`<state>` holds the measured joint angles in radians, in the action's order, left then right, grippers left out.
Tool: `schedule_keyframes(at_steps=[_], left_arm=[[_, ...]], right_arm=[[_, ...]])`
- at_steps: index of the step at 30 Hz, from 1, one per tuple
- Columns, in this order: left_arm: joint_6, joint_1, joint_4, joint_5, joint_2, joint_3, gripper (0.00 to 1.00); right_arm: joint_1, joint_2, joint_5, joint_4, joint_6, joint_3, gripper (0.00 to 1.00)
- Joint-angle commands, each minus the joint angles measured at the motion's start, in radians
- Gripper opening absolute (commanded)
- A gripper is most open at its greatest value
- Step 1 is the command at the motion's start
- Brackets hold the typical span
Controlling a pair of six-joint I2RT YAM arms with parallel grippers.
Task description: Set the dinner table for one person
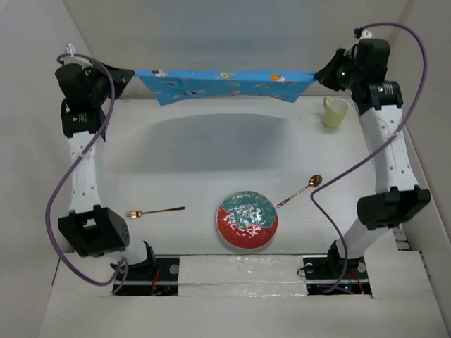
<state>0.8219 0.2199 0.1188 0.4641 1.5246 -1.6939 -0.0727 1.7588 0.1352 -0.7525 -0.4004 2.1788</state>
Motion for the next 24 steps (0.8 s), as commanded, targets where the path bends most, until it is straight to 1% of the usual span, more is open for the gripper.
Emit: schedule_keyframes(at_steps=[1,2,3,4,5,6,8,9,15,18,24], left_arm=[[-0.024,0.024,-0.070,0.044,-0.115,0.238,0.00],[-0.045,0.024,-0.070,0.044,-0.125,0.299,0.00],[-0.053,0.024,-0.097,0.050,-0.168,0.497,0.00],[-0.052,0.024,-0.111,0.050,-0.169,0.499,0.00],[-0.050,0.024,-0.111,0.045,-0.179,0.557,0.00],[-0.052,0.024,-0.149,0.032,-0.193,0.664,0.00],[-0.072,0.024,-0.169,0.013,-0.187,0.741,0.00],[-0.082,0.024,-0.174,0.002,-0.170,0.798,0.00],[-0.158,0.024,-0.189,-0.002,-0.067,0.939,0.00],[-0.182,0.024,-0.183,-0.016,-0.090,0.991,0.00],[-0.245,0.024,-0.078,-0.067,-0.185,1.045,0.00]], right_arm=[[0.010,-0.093,0.052,0.122,0.009,-0.335,0.00],[0.010,-0.111,0.055,0.146,0.009,-0.411,0.00],[0.019,-0.148,0.075,0.204,0.008,-0.539,0.00],[0.019,-0.148,0.075,0.205,0.008,-0.594,0.00],[0.019,-0.151,0.084,0.228,0.003,-0.641,0.00],[0.019,-0.150,0.092,0.242,0.003,-0.686,0.00],[0.028,-0.136,0.122,0.272,0.000,-0.785,0.00],[0.028,-0.122,0.127,0.277,0.000,-0.809,0.00],[0.028,-0.009,0.110,0.317,-0.012,-0.904,0.00],[0.028,0.005,0.113,0.329,-0.017,-0.956,0.00],[0.028,-0.076,0.078,0.311,0.000,-1.048,0.00]])
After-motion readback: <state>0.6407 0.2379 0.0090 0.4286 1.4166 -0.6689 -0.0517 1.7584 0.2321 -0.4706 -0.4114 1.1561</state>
